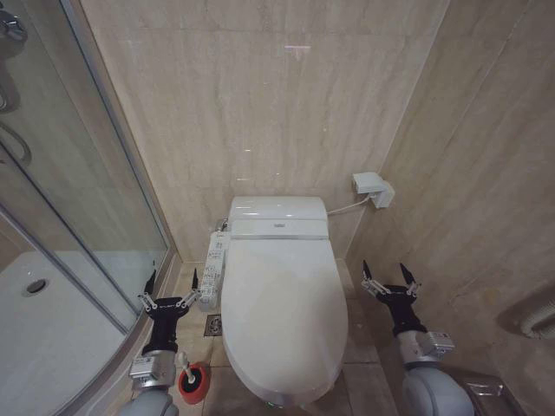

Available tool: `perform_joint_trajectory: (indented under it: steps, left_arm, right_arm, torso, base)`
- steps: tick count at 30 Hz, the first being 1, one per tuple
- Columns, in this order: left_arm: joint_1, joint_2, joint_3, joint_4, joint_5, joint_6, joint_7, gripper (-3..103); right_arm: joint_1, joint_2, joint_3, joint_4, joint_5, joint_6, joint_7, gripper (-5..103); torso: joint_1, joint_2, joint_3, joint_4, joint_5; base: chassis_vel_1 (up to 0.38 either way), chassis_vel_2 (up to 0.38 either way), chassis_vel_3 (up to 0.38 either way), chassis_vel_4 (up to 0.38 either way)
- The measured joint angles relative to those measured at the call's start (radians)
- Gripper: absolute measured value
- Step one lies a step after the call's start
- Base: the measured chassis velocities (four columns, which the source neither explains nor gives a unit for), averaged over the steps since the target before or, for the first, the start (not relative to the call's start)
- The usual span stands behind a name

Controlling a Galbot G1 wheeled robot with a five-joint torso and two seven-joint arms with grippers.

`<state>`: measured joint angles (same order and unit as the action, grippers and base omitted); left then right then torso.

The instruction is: Open the toilet lid, clean the toilet bowl with a toilet brush, close the toilet lid, and flush.

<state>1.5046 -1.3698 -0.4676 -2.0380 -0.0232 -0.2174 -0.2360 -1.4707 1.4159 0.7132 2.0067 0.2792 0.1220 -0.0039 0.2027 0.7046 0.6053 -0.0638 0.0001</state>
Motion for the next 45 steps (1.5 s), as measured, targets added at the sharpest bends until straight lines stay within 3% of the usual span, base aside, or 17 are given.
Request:
perform_joint_trajectory:
  steps: [14,45]
  left_arm:
    - [-0.041,-0.002,0.01,0.034,0.004,-0.011,0.021,99]
    - [-0.077,-0.002,0.027,0.074,0.011,-0.019,0.032,99]
  right_arm:
    - [0.001,0.0,0.0,0.0,0.0,0.0,0.0,100]
    - [0.0,0.0,0.0,0.0,0.0,0.0,0.0,100]
  torso:
    - [0.001,0.0,0.0,0.0,-0.0001]
    - [0.0,0.0,0.0,-0.0002,-0.0001]
  base:
    - [-0.141,0.137,0.125,-0.134]
    - [-0.034,0.032,0.037,-0.035]
